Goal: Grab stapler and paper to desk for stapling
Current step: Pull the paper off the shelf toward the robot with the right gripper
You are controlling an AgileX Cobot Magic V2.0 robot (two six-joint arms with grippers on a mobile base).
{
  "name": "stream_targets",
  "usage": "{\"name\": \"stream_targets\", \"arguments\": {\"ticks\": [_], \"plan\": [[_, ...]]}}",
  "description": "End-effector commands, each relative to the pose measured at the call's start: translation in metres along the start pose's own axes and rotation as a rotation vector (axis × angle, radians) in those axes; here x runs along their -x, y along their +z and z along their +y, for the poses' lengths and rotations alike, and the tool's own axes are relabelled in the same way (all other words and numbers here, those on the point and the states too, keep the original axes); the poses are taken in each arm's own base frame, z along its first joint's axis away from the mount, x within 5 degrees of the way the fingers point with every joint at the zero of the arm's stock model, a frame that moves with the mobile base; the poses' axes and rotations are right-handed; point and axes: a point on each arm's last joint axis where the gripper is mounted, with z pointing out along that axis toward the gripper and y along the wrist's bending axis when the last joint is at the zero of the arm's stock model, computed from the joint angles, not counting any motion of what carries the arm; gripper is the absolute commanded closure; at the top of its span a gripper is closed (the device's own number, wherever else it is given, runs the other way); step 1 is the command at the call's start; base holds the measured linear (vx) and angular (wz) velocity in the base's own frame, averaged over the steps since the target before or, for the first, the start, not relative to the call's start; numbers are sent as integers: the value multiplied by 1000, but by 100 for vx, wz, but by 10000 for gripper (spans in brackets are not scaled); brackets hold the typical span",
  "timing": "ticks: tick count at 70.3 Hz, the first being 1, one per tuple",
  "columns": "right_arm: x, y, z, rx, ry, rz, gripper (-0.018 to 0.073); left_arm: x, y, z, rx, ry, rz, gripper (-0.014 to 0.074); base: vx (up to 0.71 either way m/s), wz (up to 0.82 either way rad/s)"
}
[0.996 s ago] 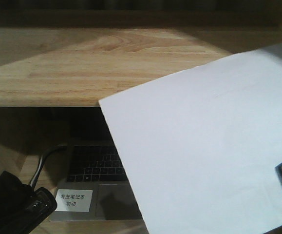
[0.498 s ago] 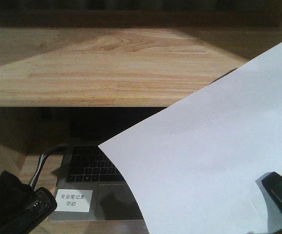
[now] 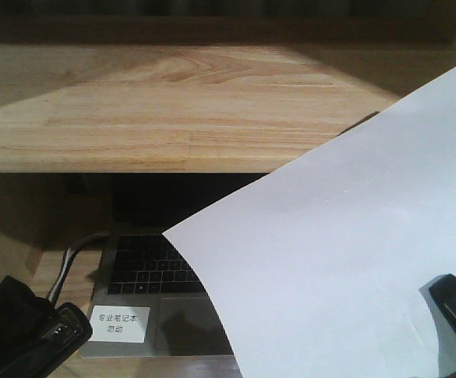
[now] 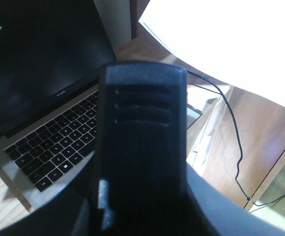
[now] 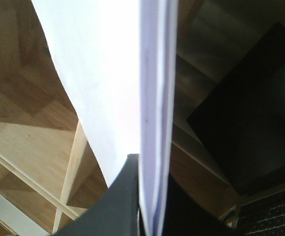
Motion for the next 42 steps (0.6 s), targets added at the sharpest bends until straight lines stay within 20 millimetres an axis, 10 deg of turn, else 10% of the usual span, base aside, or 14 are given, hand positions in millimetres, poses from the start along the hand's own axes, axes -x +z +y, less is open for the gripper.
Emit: {"name": "stream_targets", "arguments": {"ticks": [1,42], "plan": [[2,0,6,67,-18,-26,565,18,-5,2,33,-29,-124,603,0,0],[2,0,6,67,-19,-26,565,18,-5,2,33,-29,-124,603,0,-1]]}}
